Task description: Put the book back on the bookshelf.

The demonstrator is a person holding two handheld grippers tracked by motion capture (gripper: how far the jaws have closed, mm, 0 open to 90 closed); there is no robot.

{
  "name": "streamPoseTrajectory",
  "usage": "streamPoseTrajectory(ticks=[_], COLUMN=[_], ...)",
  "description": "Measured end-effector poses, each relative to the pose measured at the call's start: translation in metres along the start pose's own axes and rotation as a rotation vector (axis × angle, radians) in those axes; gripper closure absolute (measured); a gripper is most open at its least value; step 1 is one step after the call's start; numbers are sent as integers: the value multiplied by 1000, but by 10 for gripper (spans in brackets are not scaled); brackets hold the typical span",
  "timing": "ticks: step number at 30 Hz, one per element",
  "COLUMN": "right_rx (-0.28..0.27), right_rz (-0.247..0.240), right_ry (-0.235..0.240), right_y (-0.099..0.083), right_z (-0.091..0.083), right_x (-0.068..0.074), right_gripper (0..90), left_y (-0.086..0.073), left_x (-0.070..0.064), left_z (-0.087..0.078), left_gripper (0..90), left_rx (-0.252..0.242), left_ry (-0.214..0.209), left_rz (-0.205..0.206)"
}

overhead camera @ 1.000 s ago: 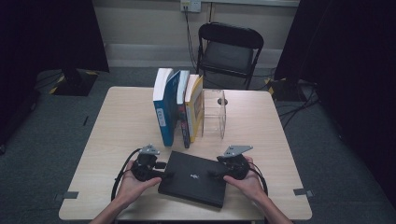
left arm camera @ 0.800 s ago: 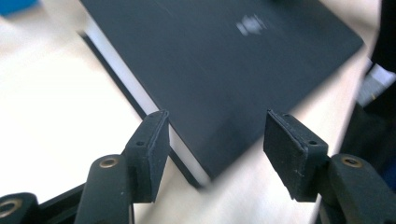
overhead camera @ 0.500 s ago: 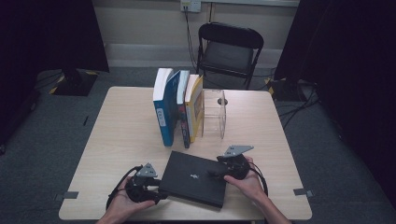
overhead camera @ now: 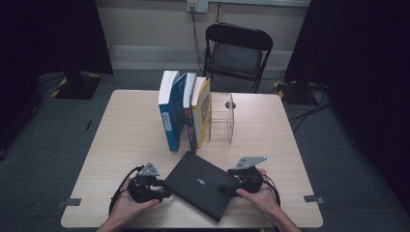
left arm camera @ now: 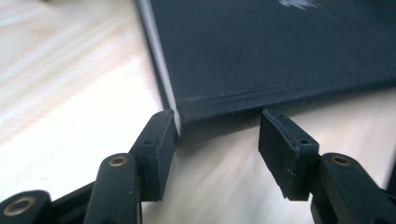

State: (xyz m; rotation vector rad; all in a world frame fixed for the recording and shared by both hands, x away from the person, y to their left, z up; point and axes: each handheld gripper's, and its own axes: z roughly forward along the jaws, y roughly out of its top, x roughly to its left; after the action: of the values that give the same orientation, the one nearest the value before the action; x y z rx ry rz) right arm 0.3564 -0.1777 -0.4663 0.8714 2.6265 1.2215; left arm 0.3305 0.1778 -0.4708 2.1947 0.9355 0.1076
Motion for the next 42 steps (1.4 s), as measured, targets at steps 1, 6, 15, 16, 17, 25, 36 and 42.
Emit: streamPoseTrajectory(ticks=[1, 6, 15, 16, 17, 25, 36, 42], right_rx=[4, 15, -30, -38, -40, -24, 9, 18], right_rz=[-1, -11, -16, -3, -1, 37, 34, 13], right_ry=[-9, 18, 21, 21, 19, 64, 50, 79], right_y=[-1, -10, -5, 0, 2, 16, 3, -6], right_z=[-1, -8, -8, -4, -1, 24, 10, 3], right_x=[4, 21, 16, 13, 11, -1, 17, 36], right_gripper=[275, 274, 341, 339, 337, 305, 275, 284], left_y=[1, 7, 9, 9, 9, 12, 28, 45], left_x=[3, 11, -15, -17, -18, -16, 1, 3], left_z=[1, 4, 5, 7, 7, 12, 22, 35], left_gripper=[455, 457, 420, 406, 378, 393, 406, 363], left_rx=[-2, -24, -41, -40, -39, -62, -76, -74], left_ry=[4, 58, -60, -61, -56, -48, -75, -31], left_rz=[-14, -57, -54, -61, -63, -96, -124, -124])
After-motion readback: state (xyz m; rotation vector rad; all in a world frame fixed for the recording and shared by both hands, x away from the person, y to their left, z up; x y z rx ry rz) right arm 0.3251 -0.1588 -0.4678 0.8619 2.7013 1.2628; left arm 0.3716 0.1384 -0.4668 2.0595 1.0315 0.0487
